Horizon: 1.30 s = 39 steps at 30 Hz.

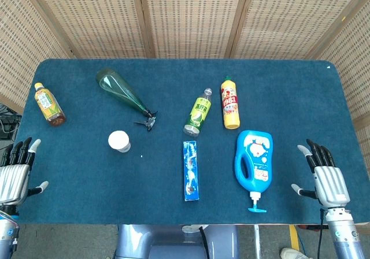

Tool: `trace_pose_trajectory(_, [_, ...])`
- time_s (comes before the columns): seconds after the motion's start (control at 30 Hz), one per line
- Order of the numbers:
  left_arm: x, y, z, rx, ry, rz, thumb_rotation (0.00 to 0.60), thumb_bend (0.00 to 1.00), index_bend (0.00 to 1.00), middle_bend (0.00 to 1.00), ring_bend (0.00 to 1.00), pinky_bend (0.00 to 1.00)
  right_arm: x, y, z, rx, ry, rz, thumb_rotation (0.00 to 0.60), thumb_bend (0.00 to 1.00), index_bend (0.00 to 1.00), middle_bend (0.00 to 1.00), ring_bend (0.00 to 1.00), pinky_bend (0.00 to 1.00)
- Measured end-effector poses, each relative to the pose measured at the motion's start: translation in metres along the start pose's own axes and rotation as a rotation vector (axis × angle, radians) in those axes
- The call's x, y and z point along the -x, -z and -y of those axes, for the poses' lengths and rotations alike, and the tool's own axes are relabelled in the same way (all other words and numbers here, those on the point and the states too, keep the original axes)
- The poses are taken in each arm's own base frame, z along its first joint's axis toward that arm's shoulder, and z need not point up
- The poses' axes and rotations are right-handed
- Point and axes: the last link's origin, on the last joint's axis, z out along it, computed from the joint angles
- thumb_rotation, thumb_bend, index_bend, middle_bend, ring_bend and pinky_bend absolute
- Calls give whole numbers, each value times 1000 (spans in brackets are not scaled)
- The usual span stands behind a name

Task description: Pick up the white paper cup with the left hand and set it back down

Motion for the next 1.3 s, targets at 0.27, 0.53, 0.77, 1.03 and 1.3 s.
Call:
trace_pose_trajectory(0.27, [-2, -33, -26, 66, -15, 42, 600, 131, 39, 0, 0, 0, -3, -1, -2, 8, -11, 0, 600, 91, 0, 0, 0, 0])
trace_pose_trajectory(0.53, [-6, -82, -67, 121, -2, 110, 600, 133, 135, 0, 0, 0, -5, -1, -4, 11, -25, -2, 600, 91, 0, 0, 0, 0])
trace_pose_trajectory(0.77, [-5, -110, -103, 164, -27, 180, 600, 136, 148, 0, 0, 0, -7, -2, -5, 16, -41, -2, 600, 90, 0, 0, 0, 0])
trace_pose_trajectory(1.03, [10, -133, -146, 187, -84, 258, 600, 137, 125, 0, 0, 0, -8, -1, -6, 17, -60, 1, 600, 91, 0, 0, 0, 0])
trace_pose_trajectory(1.3, [19, -144, -178, 201, -85, 280, 600, 158, 141, 0, 0, 0, -10, -1, -8, 21, -73, 6, 600, 90, 0, 0, 0, 0])
